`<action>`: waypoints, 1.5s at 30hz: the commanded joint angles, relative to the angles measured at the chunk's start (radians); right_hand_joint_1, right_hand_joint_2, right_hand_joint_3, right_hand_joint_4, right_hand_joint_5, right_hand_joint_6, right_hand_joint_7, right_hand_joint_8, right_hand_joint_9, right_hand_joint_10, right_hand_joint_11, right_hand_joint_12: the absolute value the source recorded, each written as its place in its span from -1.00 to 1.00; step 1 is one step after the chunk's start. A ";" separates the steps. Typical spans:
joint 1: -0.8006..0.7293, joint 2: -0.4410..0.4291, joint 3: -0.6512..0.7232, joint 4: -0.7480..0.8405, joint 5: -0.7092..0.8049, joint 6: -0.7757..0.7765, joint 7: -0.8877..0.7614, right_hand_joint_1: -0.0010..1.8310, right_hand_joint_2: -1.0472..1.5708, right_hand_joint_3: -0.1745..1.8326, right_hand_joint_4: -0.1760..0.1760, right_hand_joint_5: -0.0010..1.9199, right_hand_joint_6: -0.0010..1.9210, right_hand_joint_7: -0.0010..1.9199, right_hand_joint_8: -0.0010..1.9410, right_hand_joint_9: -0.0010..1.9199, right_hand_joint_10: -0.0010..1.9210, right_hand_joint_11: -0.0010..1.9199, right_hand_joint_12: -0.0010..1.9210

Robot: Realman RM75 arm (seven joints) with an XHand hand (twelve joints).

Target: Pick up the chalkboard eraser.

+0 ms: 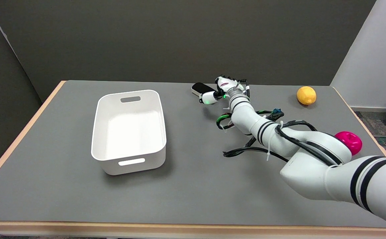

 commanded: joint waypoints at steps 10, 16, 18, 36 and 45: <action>-0.039 -0.011 -0.017 0.041 0.043 -0.005 -0.001 -0.29 0.32 0.01 -0.91 -0.86 -0.61 -0.72 -0.55 -0.83 -0.11 -0.98 0.27; -0.046 -0.011 -0.029 0.055 0.032 0.009 -0.003 -0.23 0.33 0.13 -0.92 -0.88 -0.57 -0.70 -0.48 -0.79 -0.13 -0.96 0.25; -0.053 -0.011 -0.040 0.066 0.031 0.034 -0.003 -0.15 0.35 0.14 -0.95 -0.88 -0.58 -0.64 -0.43 -0.74 -0.10 -0.96 0.26; -0.055 -0.011 -0.042 0.089 0.030 0.059 0.004 0.00 0.39 0.07 -0.96 -0.82 -0.59 -0.65 0.15 -0.60 0.13 -0.93 0.30; -0.048 -0.009 -0.031 0.118 0.041 0.009 0.007 -0.39 0.28 0.09 -0.81 -0.95 -0.73 -0.88 -0.57 -0.91 -0.22 -1.00 0.14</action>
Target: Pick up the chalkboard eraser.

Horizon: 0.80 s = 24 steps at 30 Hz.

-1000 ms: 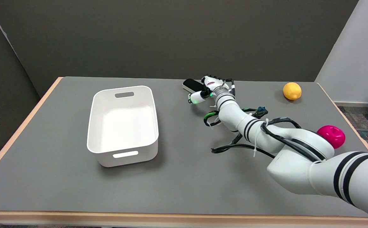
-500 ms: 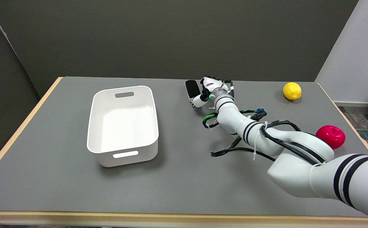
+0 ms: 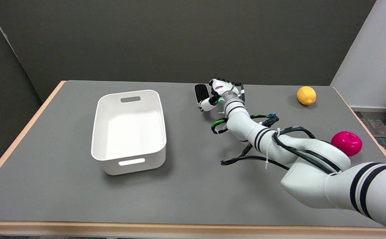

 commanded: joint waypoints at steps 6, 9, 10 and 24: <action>0.011 -0.004 -0.001 0.058 0.010 -0.046 0.005 -0.41 0.25 0.05 -0.79 -1.00 -0.88 -1.00 -0.94 -1.00 -0.65 -1.00 0.02; 0.010 -0.007 -0.003 0.062 0.011 -0.053 0.005 -0.45 0.25 0.05 -0.81 -1.00 -0.97 -1.00 -1.00 -1.00 -0.80 -1.00 0.00; 0.010 -0.009 -0.004 0.062 0.013 -0.053 0.005 -0.45 0.25 0.04 -0.83 -1.00 -0.98 -1.00 -1.00 -1.00 -0.85 -1.00 0.00; 0.010 -0.007 -0.006 0.042 0.035 -0.097 0.112 -0.45 0.27 0.06 -0.30 -0.98 -0.84 -1.00 -1.00 -1.00 -0.89 -1.00 -0.22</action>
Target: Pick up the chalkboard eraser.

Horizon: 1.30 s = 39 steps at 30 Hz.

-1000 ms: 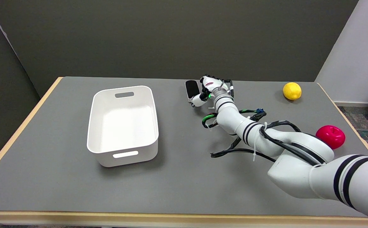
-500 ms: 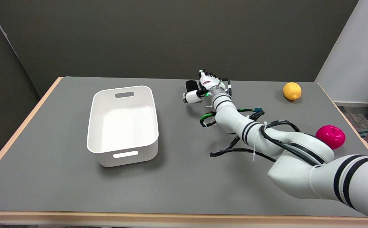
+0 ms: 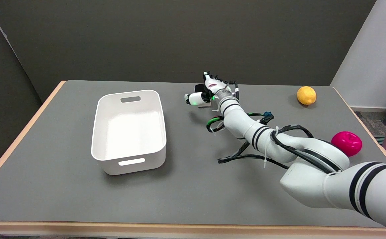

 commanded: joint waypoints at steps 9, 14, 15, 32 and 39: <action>0.018 -0.006 -0.005 -0.013 -0.059 -0.076 0.085 -0.62 0.30 0.08 -0.06 -0.88 -0.59 -1.00 -0.97 -1.00 -0.99 -1.00 -0.48; 0.018 -0.006 -0.005 -0.011 -0.063 -0.074 0.085 -0.68 0.33 0.02 -0.09 -0.74 -0.48 -1.00 -0.81 -1.00 -0.97 -1.00 -0.51; 0.018 -0.006 -0.005 -0.011 -0.063 -0.074 0.085 -0.69 0.34 0.00 -0.12 -0.72 -0.47 -1.00 -0.78 -1.00 -0.97 -1.00 -0.51; 0.008 0.001 0.000 -0.008 -0.063 -0.065 0.085 -0.79 0.32 0.11 -0.46 -0.59 -0.24 -0.93 -0.75 -1.00 -0.90 -1.00 -0.57; 0.002 0.001 -0.005 -0.005 -0.064 -0.107 0.083 -0.79 0.31 0.10 -0.43 -0.57 -0.20 -0.91 -0.72 -1.00 -0.82 -1.00 -0.48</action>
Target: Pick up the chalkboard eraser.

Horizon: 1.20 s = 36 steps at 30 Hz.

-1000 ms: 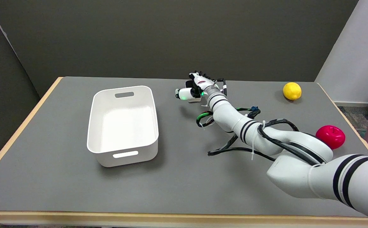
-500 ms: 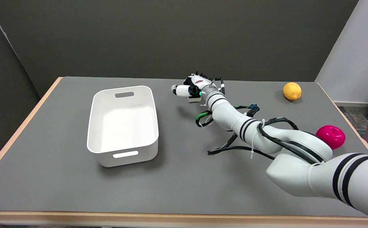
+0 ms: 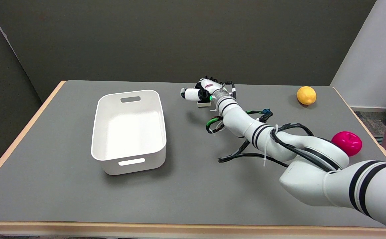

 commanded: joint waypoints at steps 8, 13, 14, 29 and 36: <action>-0.041 0.003 -0.005 0.017 0.000 -0.067 0.002 -0.79 0.31 0.09 -0.32 -0.57 -0.20 -0.90 -0.72 -1.00 -0.79 -1.00 -0.44; -0.049 0.004 -0.005 0.011 0.000 -0.061 0.004 -0.79 0.31 0.09 -0.28 -0.57 -0.20 -0.91 -0.72 -1.00 -0.76 -1.00 -0.40; -0.049 0.004 -0.004 0.010 0.001 -0.058 0.006 -0.79 0.31 0.09 -0.28 -0.57 -0.20 -0.91 -0.72 -1.00 -0.74 -1.00 -0.39; -0.042 0.007 0.005 0.010 0.001 -0.040 0.010 -0.48 0.48 -0.02 -1.00 -0.63 -0.15 -0.86 -0.74 -0.82 -0.32 -1.00 -0.20; -0.052 -0.023 -0.049 0.109 0.093 0.037 -0.003 -0.32 0.54 -0.01 -1.00 -0.60 -0.03 -0.81 -0.70 -0.78 -0.30 -1.00 -0.13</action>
